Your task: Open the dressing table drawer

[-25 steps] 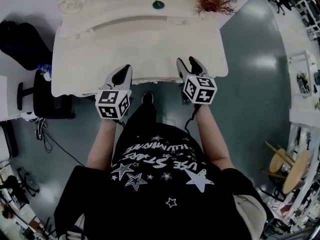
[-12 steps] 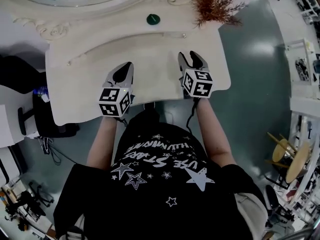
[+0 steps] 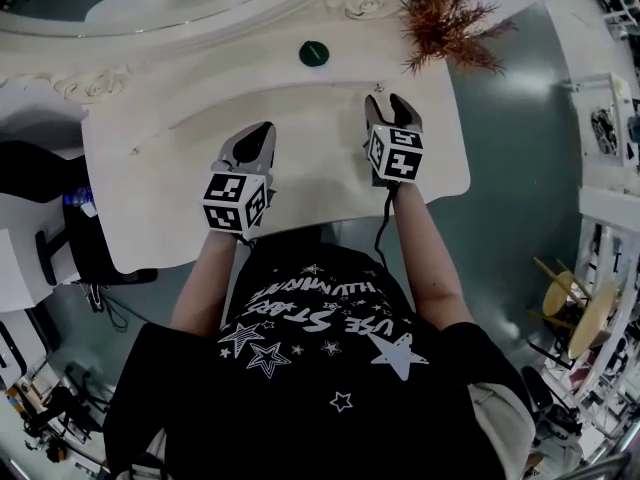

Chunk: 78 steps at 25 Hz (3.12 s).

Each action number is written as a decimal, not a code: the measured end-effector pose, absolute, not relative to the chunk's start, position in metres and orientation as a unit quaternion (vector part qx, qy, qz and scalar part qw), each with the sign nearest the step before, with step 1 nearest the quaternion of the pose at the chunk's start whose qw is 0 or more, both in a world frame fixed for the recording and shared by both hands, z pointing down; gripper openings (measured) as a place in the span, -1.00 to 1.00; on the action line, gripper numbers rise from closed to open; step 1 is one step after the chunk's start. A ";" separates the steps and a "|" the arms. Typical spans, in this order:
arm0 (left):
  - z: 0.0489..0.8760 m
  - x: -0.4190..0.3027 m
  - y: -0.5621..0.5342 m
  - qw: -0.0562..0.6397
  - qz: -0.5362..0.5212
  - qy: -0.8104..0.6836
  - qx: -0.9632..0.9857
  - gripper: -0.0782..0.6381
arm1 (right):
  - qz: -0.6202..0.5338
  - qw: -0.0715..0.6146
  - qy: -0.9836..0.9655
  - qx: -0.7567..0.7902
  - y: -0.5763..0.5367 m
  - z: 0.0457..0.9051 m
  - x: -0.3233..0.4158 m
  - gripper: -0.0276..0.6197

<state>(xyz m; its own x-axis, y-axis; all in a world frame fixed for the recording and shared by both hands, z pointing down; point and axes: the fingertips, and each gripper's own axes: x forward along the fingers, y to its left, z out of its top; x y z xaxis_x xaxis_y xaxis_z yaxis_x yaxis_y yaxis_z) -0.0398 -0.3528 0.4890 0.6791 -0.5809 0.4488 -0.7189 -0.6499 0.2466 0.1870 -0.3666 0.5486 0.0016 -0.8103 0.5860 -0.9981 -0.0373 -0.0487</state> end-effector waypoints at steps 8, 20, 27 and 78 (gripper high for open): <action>0.498 -0.043 -0.362 0.219 0.170 -0.358 0.892 -0.78 | 0.247 0.200 -0.653 0.687 -0.385 0.562 0.191 -0.31; 0.504 -0.050 -0.364 0.226 0.171 -0.364 0.887 -0.78 | 0.237 0.224 -0.650 0.687 -0.391 0.566 0.192 -0.52; 0.501 -0.047 -0.352 0.221 0.172 -0.376 0.883 -0.78 | 0.238 0.223 -0.651 0.685 -0.381 0.566 0.194 -0.53; 0.476 -0.040 -0.300 0.207 0.156 -0.413 0.873 -0.78 | 0.248 0.230 -0.667 0.664 -0.339 0.567 0.190 -0.54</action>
